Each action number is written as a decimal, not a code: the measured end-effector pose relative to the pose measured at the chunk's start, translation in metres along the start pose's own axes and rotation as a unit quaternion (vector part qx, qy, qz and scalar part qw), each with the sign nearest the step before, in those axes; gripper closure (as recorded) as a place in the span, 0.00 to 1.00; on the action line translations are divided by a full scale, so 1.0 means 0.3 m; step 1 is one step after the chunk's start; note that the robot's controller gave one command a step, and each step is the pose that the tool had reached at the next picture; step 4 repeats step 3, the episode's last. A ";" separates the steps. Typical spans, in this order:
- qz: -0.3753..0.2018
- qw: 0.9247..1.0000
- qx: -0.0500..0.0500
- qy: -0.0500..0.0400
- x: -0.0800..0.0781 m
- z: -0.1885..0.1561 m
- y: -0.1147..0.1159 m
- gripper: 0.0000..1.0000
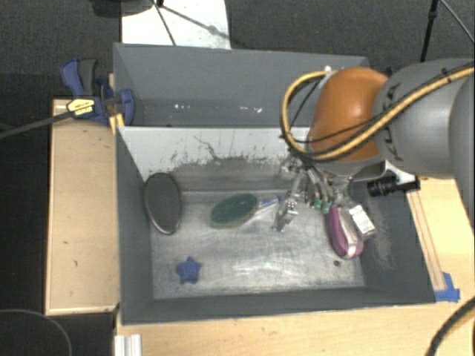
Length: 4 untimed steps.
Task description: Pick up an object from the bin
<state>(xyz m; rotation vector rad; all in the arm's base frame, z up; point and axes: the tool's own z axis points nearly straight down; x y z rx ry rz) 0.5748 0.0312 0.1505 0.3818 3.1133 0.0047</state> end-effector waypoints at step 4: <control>0.009 1.000 0.000 -0.003 0.008 -0.503 0.008 1.00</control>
Offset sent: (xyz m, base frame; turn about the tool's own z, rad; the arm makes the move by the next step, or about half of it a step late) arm 0.0093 0.0072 -0.0805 0.1397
